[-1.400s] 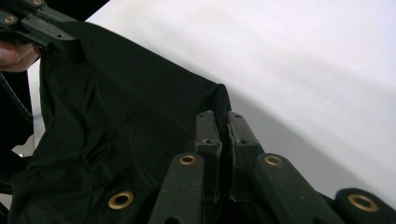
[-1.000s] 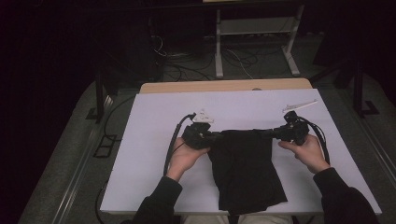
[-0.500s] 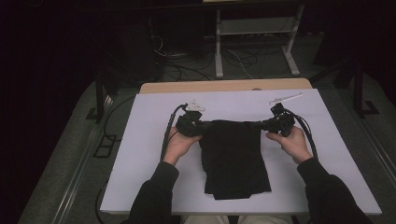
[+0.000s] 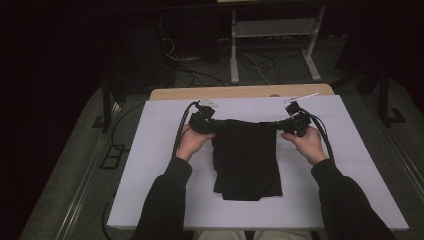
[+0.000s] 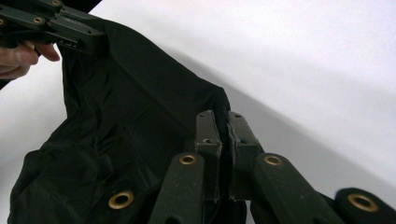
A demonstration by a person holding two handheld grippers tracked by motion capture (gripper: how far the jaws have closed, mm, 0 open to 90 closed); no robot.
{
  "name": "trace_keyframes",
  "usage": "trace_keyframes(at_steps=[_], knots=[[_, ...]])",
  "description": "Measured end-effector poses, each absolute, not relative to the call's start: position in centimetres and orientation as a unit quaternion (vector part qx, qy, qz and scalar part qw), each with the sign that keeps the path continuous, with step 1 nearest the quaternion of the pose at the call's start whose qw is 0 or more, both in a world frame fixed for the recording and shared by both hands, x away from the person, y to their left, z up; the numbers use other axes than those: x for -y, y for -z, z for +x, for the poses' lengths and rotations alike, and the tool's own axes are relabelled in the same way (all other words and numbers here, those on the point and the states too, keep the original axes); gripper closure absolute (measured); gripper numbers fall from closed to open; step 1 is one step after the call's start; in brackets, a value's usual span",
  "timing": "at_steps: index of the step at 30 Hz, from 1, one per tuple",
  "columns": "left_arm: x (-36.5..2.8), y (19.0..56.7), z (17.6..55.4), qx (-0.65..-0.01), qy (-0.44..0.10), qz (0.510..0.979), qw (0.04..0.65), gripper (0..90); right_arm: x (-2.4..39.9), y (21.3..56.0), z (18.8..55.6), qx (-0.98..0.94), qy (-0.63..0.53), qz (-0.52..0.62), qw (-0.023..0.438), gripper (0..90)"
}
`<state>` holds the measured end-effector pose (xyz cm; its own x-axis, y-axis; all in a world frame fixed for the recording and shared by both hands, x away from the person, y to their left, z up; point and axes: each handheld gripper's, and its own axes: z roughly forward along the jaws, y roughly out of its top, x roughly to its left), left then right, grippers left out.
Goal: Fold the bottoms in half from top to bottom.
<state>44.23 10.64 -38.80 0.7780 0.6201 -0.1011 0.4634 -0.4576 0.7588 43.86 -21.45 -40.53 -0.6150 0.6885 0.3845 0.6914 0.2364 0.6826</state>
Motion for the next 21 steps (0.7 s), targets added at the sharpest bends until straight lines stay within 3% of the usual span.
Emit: trace_keyframes(at_steps=[21], knots=[[-11.4,41.7,47.2,-0.364,-0.094,0.827,0.418,80.1,20.0,42.2,46.9,0.784,0.423,-0.453,-0.034,83.1]])
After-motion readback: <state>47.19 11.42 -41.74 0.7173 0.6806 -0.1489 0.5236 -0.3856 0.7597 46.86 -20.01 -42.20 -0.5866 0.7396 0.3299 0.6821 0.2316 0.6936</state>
